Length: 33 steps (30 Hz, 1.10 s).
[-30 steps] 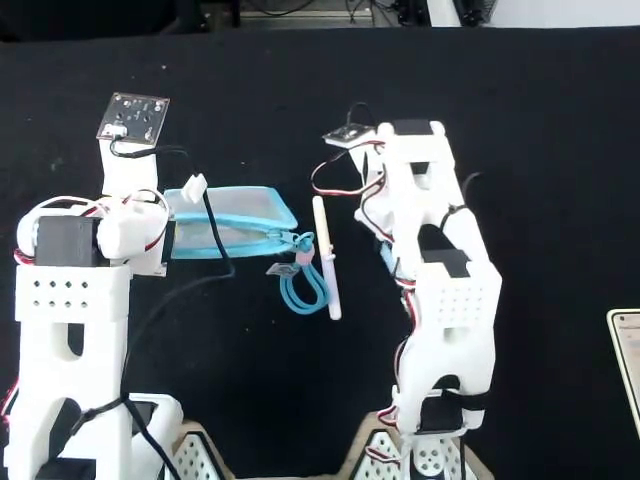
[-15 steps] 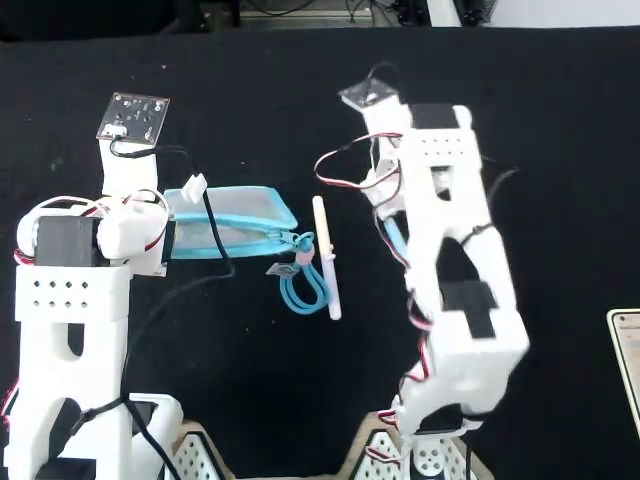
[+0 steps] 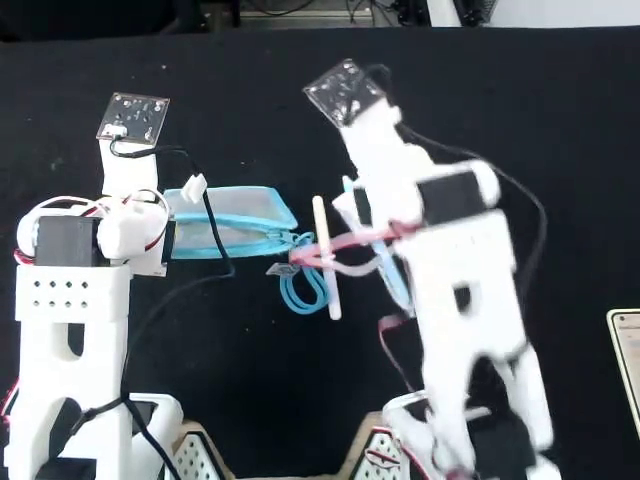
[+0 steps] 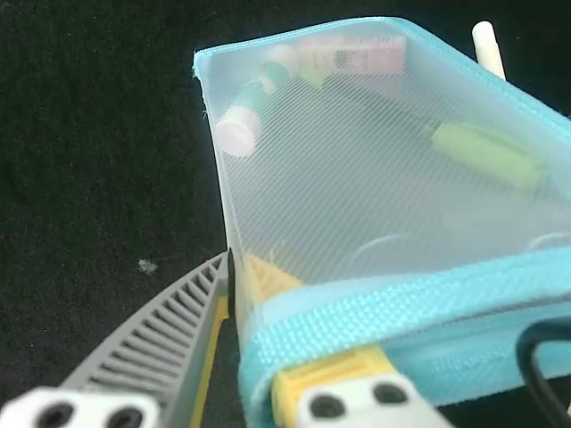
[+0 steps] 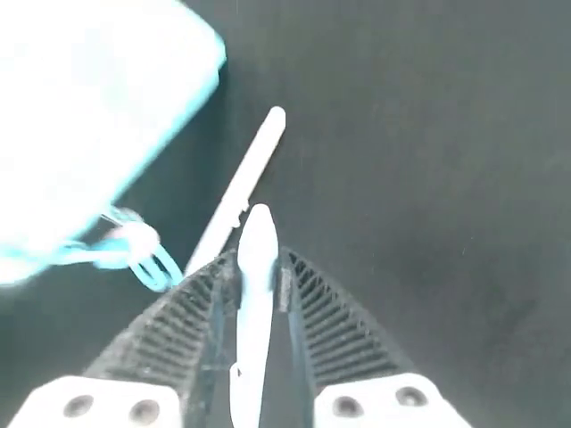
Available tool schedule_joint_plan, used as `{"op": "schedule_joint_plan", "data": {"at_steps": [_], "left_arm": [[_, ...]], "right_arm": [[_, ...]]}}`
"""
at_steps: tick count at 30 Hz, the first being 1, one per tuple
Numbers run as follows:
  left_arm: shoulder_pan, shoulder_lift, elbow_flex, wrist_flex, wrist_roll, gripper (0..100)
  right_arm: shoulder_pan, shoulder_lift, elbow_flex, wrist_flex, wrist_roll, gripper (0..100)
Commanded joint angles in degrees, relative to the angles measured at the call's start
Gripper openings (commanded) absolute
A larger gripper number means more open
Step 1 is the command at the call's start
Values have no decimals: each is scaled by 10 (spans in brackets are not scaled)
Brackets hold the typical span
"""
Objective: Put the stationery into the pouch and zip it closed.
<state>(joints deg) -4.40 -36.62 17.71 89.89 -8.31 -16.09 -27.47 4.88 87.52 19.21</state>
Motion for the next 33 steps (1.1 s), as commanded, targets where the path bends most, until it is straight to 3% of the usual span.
{"op": "schedule_joint_plan", "data": {"at_steps": [1,7,19,33], "left_arm": [[4,8,5,-3,6,30],[5,8,5,-3,6,30],[6,8,5,-3,6,30],[4,8,6,-3,6,30]], "right_arm": [[-31,-88,-3,-15,-59,11],[-72,-153,-4,-58,-142,11],[-198,-332,0,-133,-185,11],[-197,-459,273,-411,-190,11]]}}
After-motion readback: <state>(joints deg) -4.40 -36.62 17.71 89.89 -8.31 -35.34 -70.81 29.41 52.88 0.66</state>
